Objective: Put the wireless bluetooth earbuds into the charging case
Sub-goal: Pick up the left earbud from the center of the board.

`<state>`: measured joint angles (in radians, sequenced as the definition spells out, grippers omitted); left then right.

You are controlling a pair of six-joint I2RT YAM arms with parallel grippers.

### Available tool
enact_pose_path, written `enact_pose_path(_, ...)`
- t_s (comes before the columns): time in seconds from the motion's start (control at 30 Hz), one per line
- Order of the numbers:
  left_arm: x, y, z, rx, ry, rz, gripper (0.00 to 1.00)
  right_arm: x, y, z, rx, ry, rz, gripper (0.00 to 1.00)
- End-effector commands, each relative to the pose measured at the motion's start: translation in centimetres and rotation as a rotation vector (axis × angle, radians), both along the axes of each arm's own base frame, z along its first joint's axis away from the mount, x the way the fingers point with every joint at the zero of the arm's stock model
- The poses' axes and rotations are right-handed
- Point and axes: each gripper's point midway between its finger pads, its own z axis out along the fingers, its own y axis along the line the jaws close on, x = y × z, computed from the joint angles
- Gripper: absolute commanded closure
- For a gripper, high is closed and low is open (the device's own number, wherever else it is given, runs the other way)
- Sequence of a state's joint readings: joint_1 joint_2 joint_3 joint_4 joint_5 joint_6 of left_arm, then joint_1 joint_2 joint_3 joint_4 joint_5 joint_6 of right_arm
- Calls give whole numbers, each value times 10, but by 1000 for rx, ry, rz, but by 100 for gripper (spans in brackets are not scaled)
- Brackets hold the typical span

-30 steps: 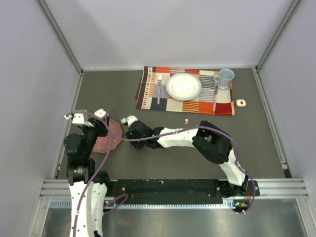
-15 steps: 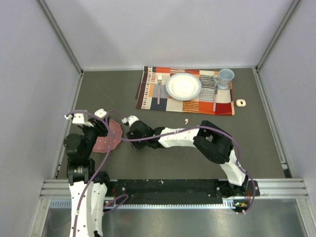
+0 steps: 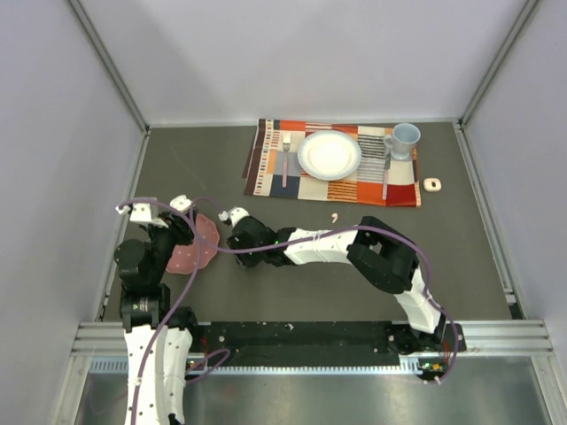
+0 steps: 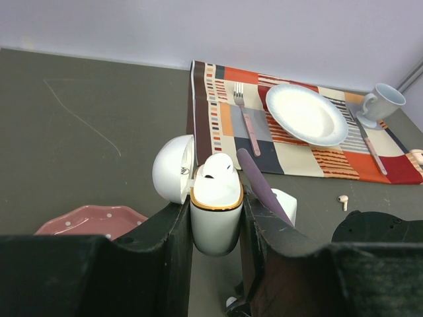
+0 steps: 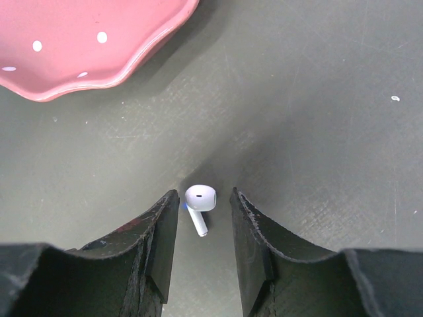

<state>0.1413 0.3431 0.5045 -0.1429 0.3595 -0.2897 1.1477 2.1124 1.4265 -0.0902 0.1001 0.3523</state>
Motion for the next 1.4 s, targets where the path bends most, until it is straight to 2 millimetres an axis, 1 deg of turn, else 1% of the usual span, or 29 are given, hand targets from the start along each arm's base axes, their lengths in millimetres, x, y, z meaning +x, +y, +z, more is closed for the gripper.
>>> enact_pose_path(0.0, 0, -3, 16, 4, -59, -18, 100, -6, -8, -9, -34, 43, 6, 62)
enact_pose_path(0.27, 0, -3, 15, 2, -60, -18, 100, -6, -8, -18, -50, 49, 11, 63)
enact_pose_path(0.7, 0, -3, 14, -1, -58, -19, 100, -8, -6, -27, -57, 67, 17, 66)
enact_pose_path(0.8, 0, -2, 14, -1, -58, -15, 100, -8, -6, -28, -58, 68, 18, 66)
enact_pose_path(0.87, 0, -3, 14, -2, -58, -17, 100, -9, -5, -28, -57, 70, 22, 69)
enact_pose_path(1.07, 0, -3, 14, -2, -58, -17, 100, -9, -4, -30, -56, 76, 19, 69)
enact_pose_path(1.27, 0, -3, 14, -4, -56, -19, 100, -6, -10, -28, -66, 60, 6, 68)
enact_pose_path(1.37, 1, -2, 14, -4, -57, -14, 100, -8, -10, -30, -71, 61, 15, 68)
